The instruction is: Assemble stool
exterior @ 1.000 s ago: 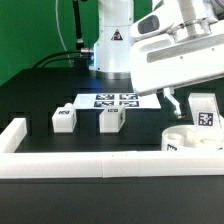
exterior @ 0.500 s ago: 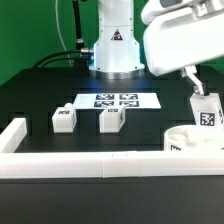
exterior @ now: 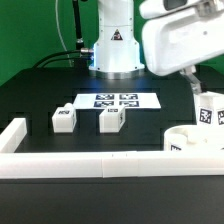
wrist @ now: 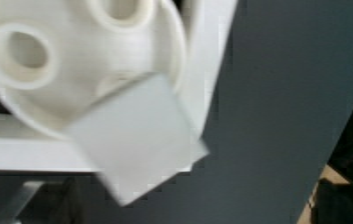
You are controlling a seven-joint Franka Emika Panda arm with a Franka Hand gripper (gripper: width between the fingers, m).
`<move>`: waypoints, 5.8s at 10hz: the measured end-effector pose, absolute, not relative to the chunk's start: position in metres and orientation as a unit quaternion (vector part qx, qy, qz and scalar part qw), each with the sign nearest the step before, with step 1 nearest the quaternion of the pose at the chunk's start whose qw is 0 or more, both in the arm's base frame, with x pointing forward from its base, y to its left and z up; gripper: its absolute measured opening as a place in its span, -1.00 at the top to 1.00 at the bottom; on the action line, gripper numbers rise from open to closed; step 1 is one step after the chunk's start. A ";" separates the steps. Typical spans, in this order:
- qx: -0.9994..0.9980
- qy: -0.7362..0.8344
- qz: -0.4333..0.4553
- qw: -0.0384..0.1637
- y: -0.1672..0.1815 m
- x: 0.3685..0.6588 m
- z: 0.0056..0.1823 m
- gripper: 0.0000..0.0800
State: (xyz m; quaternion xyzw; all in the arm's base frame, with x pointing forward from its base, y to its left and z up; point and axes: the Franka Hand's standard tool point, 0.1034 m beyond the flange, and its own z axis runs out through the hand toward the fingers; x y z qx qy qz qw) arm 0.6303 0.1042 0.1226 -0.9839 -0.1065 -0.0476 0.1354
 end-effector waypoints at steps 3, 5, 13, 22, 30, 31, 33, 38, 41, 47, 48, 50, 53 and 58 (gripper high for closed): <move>-0.986 -0.103 -0.057 0.121 0.099 0.639 0.128 -0.62; -0.984 -0.118 -0.059 0.120 0.098 0.638 0.128 -0.62; -0.976 -0.182 -0.066 0.095 0.113 0.633 0.098 -0.62; -0.983 -0.146 -0.064 0.095 0.112 0.632 0.084 0.04; -0.933 0.326 -0.050 0.145 0.109 0.635 0.084 0.11; -0.910 0.384 -0.040 0.152 0.108 0.635 0.084 0.11; -0.884 0.439 -0.029 0.158 0.108 0.635 0.084 0.11; -0.695 0.693 0.036 0.186 0.117 0.634 0.084 0.11; -0.672 0.713 0.036 0.194 0.117 0.634 0.082 0.11; -0.823 0.531 0.025 0.199 0.112 0.629 0.101 -0.62; -0.851 0.487 0.028 0.193 0.118 0.625 0.100 -0.62; -0.870 0.454 -0.003 0.191 0.120 0.624 0.096 -0.62; -0.940 0.296 -0.017 0.168 0.120 0.621 0.099 -0.62; -0.990 0.002 -0.044 0.132 0.121 0.627 0.103 -0.62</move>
Offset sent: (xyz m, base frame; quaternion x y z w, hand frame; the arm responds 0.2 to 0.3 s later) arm 0.0000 0.0000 0.0000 0.0000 0.0000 0.0000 1.0000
